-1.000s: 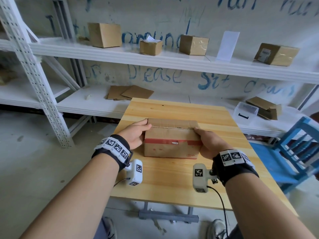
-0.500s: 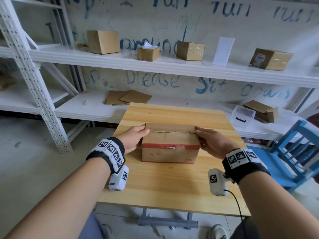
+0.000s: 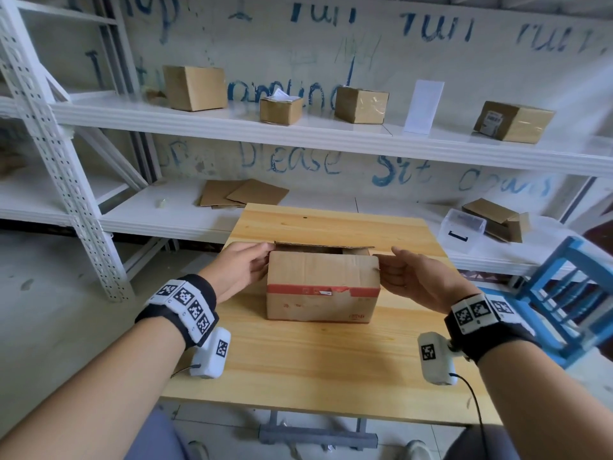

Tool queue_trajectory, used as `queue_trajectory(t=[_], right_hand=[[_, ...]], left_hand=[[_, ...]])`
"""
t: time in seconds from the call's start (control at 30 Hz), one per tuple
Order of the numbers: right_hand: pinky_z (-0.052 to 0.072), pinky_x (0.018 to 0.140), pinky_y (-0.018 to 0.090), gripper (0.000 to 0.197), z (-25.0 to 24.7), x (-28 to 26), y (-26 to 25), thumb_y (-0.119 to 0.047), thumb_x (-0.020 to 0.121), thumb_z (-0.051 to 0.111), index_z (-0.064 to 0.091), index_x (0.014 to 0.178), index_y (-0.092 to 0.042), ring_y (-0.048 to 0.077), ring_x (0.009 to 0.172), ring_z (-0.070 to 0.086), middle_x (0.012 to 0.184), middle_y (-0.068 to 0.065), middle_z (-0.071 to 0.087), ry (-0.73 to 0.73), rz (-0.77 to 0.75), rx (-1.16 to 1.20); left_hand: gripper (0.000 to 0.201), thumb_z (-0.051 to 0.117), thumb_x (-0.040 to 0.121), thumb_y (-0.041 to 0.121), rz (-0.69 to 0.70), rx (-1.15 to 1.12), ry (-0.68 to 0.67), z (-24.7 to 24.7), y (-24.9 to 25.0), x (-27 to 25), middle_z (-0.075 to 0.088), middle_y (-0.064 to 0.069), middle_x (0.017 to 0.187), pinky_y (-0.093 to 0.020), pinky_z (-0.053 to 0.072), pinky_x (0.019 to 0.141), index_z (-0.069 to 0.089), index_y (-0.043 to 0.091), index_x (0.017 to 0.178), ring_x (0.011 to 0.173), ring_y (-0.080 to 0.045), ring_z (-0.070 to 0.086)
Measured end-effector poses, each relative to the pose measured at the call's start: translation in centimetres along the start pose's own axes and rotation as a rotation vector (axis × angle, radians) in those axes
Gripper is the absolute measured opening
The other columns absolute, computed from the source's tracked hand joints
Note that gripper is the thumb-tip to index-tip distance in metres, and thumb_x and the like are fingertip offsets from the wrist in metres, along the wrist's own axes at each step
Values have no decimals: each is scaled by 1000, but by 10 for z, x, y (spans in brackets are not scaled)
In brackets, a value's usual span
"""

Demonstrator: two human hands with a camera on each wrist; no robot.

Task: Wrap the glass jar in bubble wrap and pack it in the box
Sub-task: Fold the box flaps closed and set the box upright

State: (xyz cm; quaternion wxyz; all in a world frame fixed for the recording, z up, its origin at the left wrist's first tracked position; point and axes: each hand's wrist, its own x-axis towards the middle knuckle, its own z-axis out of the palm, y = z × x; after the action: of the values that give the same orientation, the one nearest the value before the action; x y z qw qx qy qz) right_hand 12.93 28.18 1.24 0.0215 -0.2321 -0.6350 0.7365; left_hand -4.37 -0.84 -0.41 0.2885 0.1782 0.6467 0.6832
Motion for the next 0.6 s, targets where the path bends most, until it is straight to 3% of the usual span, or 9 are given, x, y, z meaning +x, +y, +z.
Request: queue_trajectory(t=[0.1,0.2,0.27,0.33,0.4,0.47,0.6], right_hand=[[46,101,34,51,7,-3,0,-38,108,32,49,145,-7,28,136,51,144,13,58,-6,-11,85],[36,116,40,55,11,-5,5,-37,109,29,43,149,-3,29,140,47,149,15,53,-32,-12,110],[30,121,42,56,12,-6,7,-37,109,30,38,153,-2,30,143,43,153,16,48,-25,-29,124],[27,123,42,56,12,-8,7,-36,108,32,34,155,-5,30,146,39,157,15,43,-17,-58,135],[25,124,39,55,13,-10,6,-34,108,34,30,158,-10,27,150,34,162,12,36,-12,-106,96],[27,121,35,54,14,-10,5,-28,109,37,27,159,-14,24,151,31,164,9,33,-16,-156,2],[27,122,37,54,17,-12,4,-29,108,40,27,159,-16,24,150,32,164,8,33,-13,-183,-77]], left_hand=[[22,49,105,13,-4,-117,28,3,2,-1,68,-14,105,-27,55,82,66,1,110,92,-21,66],[23,47,106,15,-13,-157,31,7,0,-3,67,-14,106,-26,56,81,65,2,112,92,-20,67],[24,46,107,18,-26,-168,23,9,0,-6,68,-15,112,-28,54,87,64,3,115,99,-22,67],[32,47,107,22,-27,-188,28,10,0,-7,65,-17,130,-32,50,95,56,2,130,116,-27,63],[46,50,106,23,-21,-198,88,11,1,-7,54,-10,146,-35,46,104,44,4,148,131,-26,54],[53,51,105,19,2,-182,135,10,1,-7,44,-8,157,-35,38,116,36,8,155,143,-24,45],[55,48,106,25,22,-120,99,13,8,-14,38,-11,161,-35,34,115,32,8,156,148,-24,37]])
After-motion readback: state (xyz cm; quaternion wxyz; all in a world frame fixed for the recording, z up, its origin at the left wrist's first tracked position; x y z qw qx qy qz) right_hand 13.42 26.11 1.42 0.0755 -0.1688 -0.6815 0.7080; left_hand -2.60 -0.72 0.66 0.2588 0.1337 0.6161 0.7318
